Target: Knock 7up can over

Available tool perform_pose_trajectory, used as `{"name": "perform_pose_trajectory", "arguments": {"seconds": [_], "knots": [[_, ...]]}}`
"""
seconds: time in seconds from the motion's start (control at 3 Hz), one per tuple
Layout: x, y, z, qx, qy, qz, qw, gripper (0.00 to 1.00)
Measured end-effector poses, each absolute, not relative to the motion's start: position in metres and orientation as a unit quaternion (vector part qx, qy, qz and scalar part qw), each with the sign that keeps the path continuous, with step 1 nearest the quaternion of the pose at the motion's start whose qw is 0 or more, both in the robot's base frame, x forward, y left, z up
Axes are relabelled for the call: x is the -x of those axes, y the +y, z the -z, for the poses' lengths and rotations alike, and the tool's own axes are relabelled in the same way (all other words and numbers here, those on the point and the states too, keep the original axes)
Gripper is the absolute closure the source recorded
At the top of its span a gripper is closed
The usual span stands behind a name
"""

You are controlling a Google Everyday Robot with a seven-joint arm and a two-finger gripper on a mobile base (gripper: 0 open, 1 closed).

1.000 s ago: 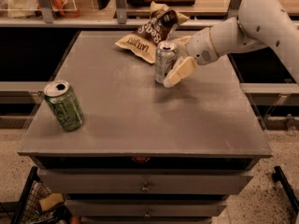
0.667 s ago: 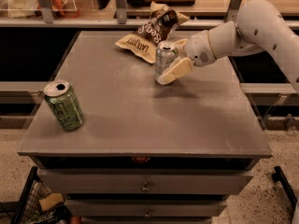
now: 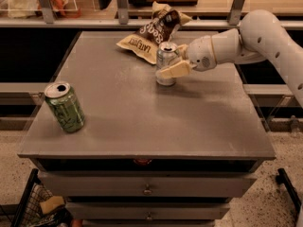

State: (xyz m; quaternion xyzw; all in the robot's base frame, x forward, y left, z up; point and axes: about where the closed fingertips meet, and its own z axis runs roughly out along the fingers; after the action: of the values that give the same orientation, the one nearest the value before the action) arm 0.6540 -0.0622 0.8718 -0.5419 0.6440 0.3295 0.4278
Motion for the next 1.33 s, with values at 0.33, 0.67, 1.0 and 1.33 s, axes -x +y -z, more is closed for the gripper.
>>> {"name": "perform_pose_trajectory", "arguments": {"seconds": [0.33, 0.67, 1.0, 1.33], "knots": [[-0.655, -0.074, -0.878, 0.545, 0.644, -0.310, 0.439, 0.88], [-0.657, -0.090, -0.893, 0.567, 0.642, -0.252, 0.451, 1.00], [-0.656, -0.102, -0.913, 0.612, 0.626, -0.160, 0.456, 1.00], [-0.644, -0.099, -0.929, 0.690, 0.573, -0.058, 0.439, 1.00]]}}
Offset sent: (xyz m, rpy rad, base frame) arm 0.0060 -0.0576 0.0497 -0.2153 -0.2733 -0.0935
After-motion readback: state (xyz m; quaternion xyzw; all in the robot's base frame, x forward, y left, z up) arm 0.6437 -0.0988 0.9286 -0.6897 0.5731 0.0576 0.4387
